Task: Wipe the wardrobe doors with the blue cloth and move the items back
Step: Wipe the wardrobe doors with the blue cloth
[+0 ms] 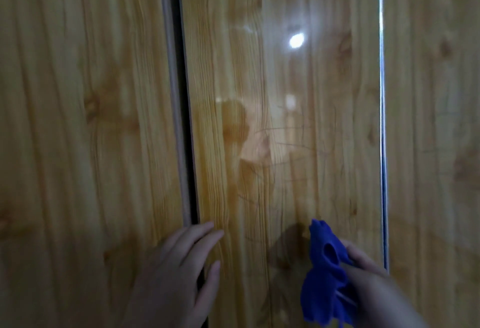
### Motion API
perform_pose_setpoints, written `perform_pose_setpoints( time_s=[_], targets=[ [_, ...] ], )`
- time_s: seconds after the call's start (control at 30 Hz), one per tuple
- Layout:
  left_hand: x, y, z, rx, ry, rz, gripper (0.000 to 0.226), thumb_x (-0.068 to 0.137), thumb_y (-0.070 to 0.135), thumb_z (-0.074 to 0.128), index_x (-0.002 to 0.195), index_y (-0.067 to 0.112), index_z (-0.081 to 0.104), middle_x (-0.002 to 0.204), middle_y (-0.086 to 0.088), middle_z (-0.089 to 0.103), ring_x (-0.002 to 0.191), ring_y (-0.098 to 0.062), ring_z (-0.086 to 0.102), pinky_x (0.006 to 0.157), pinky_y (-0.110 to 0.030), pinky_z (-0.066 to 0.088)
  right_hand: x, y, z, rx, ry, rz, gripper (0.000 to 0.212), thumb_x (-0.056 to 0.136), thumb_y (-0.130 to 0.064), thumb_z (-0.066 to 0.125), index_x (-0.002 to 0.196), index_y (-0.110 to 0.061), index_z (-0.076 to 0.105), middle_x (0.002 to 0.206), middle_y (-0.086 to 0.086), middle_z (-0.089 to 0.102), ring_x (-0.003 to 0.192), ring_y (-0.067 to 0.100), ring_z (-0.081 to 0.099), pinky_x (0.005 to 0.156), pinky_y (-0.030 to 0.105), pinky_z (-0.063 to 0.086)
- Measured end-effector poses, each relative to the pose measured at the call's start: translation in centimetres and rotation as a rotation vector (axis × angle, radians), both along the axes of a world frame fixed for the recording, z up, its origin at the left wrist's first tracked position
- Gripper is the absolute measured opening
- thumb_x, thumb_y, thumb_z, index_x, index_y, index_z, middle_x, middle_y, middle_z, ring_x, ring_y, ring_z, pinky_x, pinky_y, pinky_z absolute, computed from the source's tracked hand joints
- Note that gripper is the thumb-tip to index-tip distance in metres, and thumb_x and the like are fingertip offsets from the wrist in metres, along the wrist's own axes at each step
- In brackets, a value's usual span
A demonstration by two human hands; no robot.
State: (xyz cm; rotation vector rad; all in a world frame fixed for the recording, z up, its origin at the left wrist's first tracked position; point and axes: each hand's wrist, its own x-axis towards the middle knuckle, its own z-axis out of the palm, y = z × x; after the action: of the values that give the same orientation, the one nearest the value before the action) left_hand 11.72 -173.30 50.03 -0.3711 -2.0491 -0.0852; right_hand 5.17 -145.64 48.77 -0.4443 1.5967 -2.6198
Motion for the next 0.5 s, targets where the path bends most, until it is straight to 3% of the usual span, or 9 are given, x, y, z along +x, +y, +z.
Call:
perform_pose_setpoints(
  time_s=[0.1, 0.17, 0.27, 0.43, 0.5],
  targets=[
    [-0.8, 0.9, 2.7, -0.039, -0.001, 0.007, 0.040, 0.096, 0.038, 0.052, 0.131, 0.025, 0.067, 0.135, 0.011, 0.065, 0.124, -0.012, 0.062, 0.094, -0.039, 0.059, -0.5, 0.0, 3.0, -0.058, 0.071, 0.048, 0.026, 0.064, 0.003, 0.065, 0.080, -0.011, 0.079, 0.065, 0.014, 0.068, 0.048, 0.020, 0.065, 0.043, 0.024, 0.053],
    [-1.3, 1.5, 5.0, -0.106, 0.038, -0.018, 0.040, 0.098, 0.036, 0.052, 0.133, 0.022, 0.065, 0.136, 0.008, 0.064, 0.128, -0.013, 0.060, 0.100, -0.039, 0.056, -0.4, 0.2, 5.6, 0.012, 0.163, 0.077, 0.025, 0.071, -0.007, 0.068, 0.090, -0.019, 0.079, 0.076, 0.010, 0.073, 0.059, 0.020, 0.070, 0.048, 0.027, 0.055],
    [-2.1, 2.6, 9.0, -0.168, 0.095, 0.006, 0.041, 0.100, 0.037, 0.050, 0.137, 0.023, 0.062, 0.138, 0.007, 0.063, 0.131, -0.011, 0.055, 0.107, -0.037, 0.050, -0.7, 0.4, 9.9, 0.089, 0.317, 0.052, 0.026, 0.090, -0.005, 0.062, 0.100, -0.024, 0.078, 0.089, 0.009, 0.077, 0.072, 0.021, 0.075, 0.056, 0.027, 0.057],
    [-4.0, 3.4, 16.2, -0.244, 0.231, 0.103, 0.044, 0.099, 0.036, 0.052, 0.140, 0.024, 0.057, 0.141, 0.005, 0.058, 0.134, -0.014, 0.050, 0.111, -0.037, 0.043, -1.3, -0.7, 18.3, 0.145, 0.573, -0.268, 0.026, 0.095, -0.002, 0.061, 0.098, -0.024, 0.076, 0.085, 0.000, 0.078, 0.078, 0.017, 0.077, 0.059, 0.024, 0.059],
    [-4.7, 3.3, 18.4, -0.268, 0.268, 0.158, 0.044, 0.097, 0.034, 0.055, 0.140, 0.023, 0.057, 0.141, 0.004, 0.058, 0.134, -0.016, 0.050, 0.109, -0.039, 0.044, -2.4, -1.0, 21.0, 0.274, 0.735, -0.531, 0.026, 0.093, -0.004, 0.062, 0.102, -0.026, 0.073, 0.089, -0.006, 0.075, 0.084, 0.014, 0.073, 0.073, 0.026, 0.060]
  ],
)
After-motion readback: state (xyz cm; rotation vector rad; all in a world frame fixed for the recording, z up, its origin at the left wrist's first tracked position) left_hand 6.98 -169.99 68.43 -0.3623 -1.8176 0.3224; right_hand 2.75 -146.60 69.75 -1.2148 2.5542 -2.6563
